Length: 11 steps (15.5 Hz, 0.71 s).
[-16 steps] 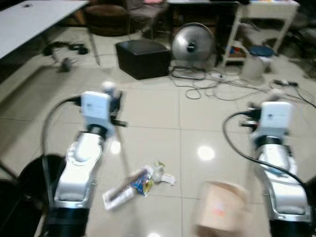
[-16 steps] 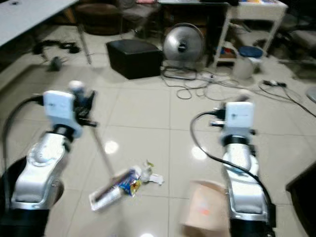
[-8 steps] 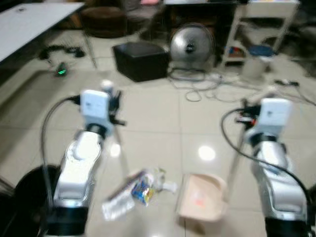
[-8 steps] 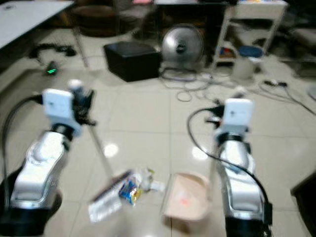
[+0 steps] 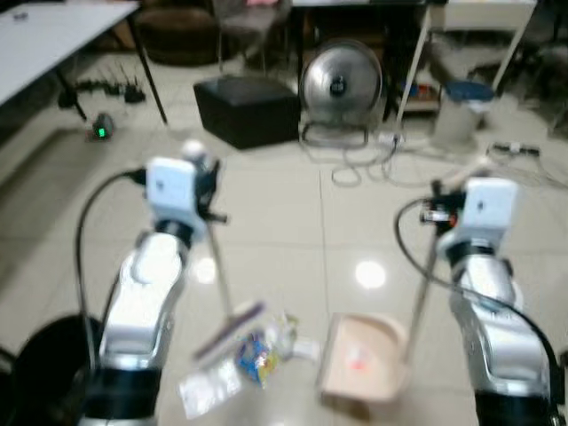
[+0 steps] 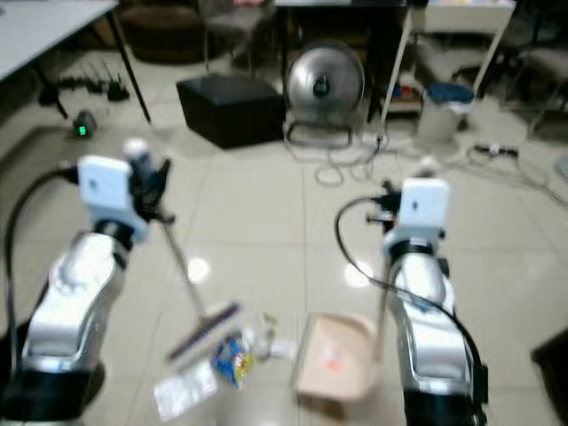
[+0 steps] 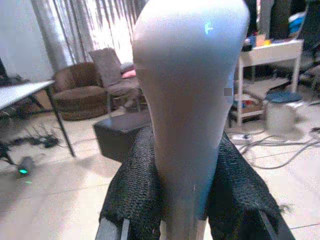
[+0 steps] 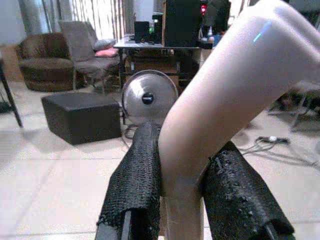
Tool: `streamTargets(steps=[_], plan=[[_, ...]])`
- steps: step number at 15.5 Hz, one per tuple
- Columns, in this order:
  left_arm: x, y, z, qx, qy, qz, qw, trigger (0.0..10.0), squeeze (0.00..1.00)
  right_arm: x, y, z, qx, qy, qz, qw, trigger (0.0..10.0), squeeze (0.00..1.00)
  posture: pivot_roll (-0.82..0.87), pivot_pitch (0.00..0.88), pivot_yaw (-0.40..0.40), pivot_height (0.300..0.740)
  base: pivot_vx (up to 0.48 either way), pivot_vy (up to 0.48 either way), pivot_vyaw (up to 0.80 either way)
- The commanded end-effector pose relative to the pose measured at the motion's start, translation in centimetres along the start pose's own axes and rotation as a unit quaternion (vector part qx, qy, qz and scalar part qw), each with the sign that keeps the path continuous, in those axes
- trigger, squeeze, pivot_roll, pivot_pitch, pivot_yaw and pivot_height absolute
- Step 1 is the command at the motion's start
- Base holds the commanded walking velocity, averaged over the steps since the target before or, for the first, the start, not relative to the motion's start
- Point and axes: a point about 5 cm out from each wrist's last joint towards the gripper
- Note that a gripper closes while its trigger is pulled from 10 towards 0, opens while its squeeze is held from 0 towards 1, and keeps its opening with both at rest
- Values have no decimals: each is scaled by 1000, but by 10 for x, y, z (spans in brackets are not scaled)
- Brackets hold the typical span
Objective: Sweep floor
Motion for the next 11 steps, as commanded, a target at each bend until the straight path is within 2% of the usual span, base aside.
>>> streamTargets(steps=[1, 9, 11], plan=[[8, 4, 9, 18, 2, -15, 1000, 10000, 0, 8, 1, 7, 18, -7, -18, 1000, 10000, 0, 11, 20, 63, 740, 382, 0, 0], [9, 6, 4, 5, 3, -22, 1000, 10000, 0, 6, 6, -1, 22, -35, -19, 999, 10000, 0, 44, 43, 79, 740, 374, 0, 0], [9, 9, -4, -8, -3, -14, 1000, 10000, 0, 6, 7, -5, 24, -37, -17, 999, 10000, 0, 53, 64, 91, 740, 0, 0, 0]])
Point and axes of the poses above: a point about 5 cm out from each wrist's last joint towards the gripper, its own y axis pointing out of the wrist towards the gripper, its own z axis along the axis of the wrist's last joint, x = y × z, and after that the axes turned 11 degrees about -y, right-handed
